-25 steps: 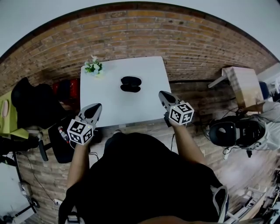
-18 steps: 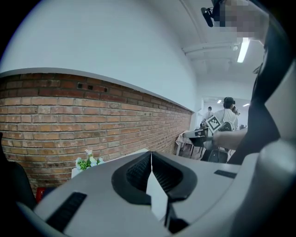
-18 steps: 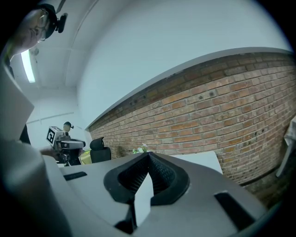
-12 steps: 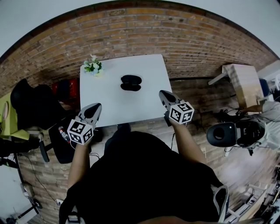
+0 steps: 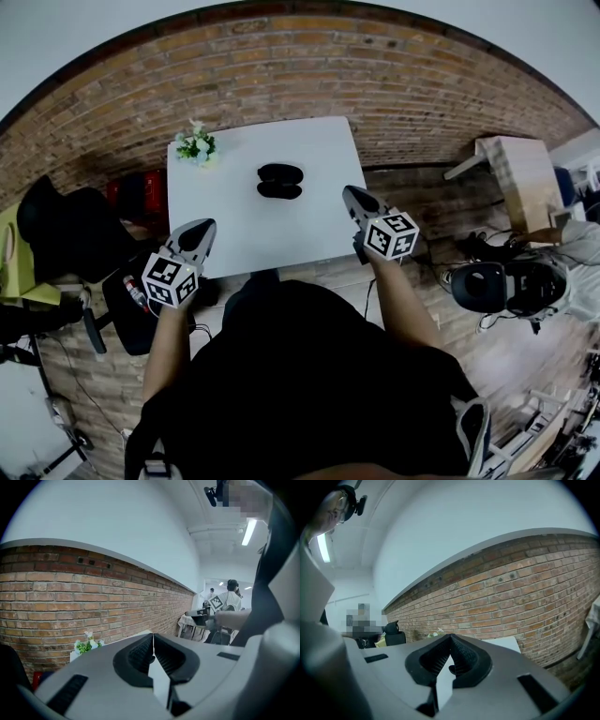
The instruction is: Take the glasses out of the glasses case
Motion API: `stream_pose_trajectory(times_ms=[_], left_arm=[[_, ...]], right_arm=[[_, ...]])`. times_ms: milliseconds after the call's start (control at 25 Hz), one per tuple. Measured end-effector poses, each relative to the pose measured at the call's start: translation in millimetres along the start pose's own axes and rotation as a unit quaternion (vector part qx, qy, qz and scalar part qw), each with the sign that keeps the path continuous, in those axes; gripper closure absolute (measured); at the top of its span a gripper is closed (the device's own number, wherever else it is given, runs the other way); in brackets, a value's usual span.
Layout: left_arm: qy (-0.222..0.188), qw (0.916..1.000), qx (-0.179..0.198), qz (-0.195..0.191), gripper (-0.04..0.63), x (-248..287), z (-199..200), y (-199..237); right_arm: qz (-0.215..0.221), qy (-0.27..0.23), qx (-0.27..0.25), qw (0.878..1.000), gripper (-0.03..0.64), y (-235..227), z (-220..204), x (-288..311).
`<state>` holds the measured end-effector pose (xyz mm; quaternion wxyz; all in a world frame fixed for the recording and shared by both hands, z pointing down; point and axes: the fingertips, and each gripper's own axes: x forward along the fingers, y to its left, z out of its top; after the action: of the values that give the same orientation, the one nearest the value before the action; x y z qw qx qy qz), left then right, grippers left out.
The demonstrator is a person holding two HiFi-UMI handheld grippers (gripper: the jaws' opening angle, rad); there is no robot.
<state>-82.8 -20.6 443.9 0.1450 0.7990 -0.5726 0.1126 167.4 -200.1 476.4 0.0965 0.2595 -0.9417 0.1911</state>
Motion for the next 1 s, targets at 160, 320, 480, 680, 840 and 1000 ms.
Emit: stream_pose_trajectory(times_ms=[160, 320, 480, 680, 840, 1000], left_arm=[[0.004, 1.0000, 0.001, -0.005, 0.583, 9.1, 3.1, 10.7], [0.005, 0.9999, -0.002, -0.009, 0.583, 16.1, 5.9, 19.8], [0.006, 0.9999, 0.000, -0.015, 0.583, 23.8, 7.7, 25.0], [0.010, 0.9998, -0.001, -0.020, 0.583, 30.8, 6.7, 32.6], [0.008, 0.9997, -0.004, -0.021, 0.584, 33.7, 6.7, 39.2], [0.008, 0.9997, -0.008, -0.020, 0.584, 33.8, 6.2, 46.1]], right_arm=[[-0.007, 0.001, 0.005, 1.000, 0.601, -7.3, 3.2, 5.1], [-0.015, 0.000, 0.007, 1.000, 0.601, -16.0, 6.9, 8.1], [-0.022, -0.003, 0.010, 1.000, 0.601, -21.8, 10.3, 12.5], [-0.026, 0.000, 0.009, 1.000, 0.601, -24.4, 12.2, 18.6], [-0.027, 0.006, 0.011, 1.000, 0.601, -24.7, 10.7, 24.7], [-0.027, 0.007, 0.011, 1.000, 0.601, -24.0, 11.5, 32.9]])
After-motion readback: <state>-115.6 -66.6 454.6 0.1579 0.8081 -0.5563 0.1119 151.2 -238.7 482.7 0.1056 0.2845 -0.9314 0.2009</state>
